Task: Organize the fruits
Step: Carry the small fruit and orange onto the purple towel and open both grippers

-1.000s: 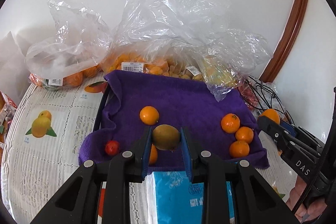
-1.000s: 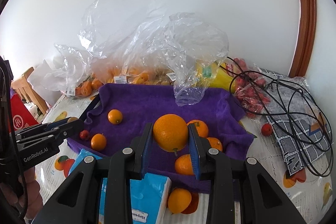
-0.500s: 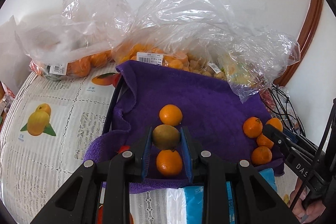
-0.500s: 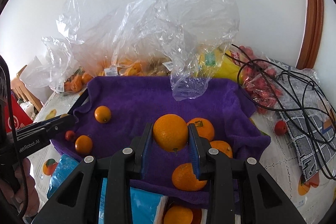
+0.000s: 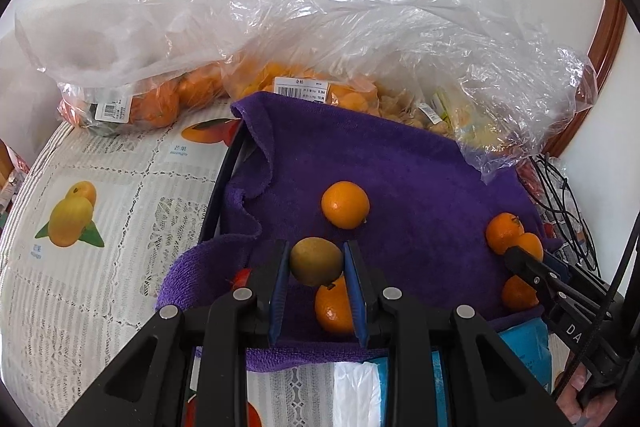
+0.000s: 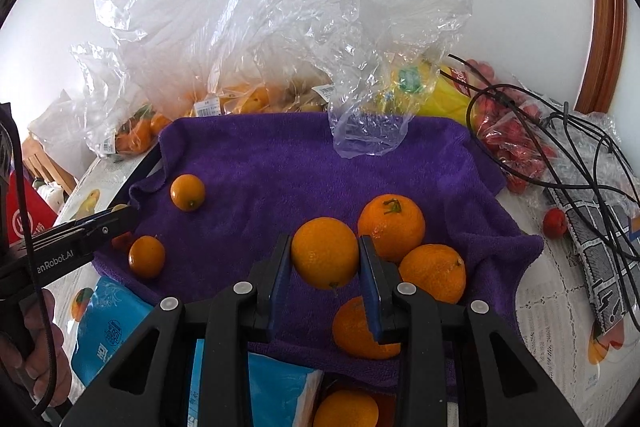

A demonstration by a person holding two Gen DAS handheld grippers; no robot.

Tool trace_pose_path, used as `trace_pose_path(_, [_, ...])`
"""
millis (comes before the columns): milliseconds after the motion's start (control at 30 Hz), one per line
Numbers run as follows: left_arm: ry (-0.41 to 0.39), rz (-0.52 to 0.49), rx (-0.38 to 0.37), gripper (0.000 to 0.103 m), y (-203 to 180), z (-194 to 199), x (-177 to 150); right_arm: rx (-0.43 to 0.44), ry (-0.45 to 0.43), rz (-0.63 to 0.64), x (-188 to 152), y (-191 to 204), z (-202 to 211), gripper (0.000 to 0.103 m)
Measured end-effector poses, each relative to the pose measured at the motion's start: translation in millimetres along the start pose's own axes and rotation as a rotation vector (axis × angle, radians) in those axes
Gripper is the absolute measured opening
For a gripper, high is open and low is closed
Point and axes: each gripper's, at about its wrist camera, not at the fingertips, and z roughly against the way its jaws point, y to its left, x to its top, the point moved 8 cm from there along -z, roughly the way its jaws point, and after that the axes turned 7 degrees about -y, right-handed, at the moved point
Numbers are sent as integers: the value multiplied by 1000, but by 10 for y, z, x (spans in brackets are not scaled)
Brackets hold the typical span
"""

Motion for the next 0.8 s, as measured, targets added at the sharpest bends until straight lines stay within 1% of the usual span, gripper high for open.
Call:
trace_pose_path(367, [17, -14, 12, 26, -46, -65, -61, -15, 23, -3, -73, -19, -52, 32])
trace_pose_path(500, [21, -6, 5, 26, -41, -61, -50, -20, 31, -3, -97, -29, -73, 33])
trace_pose_path(800, [24, -12, 9, 26, -49, -91, -49, -30, 26, -4, -94, -43, -79, 33])
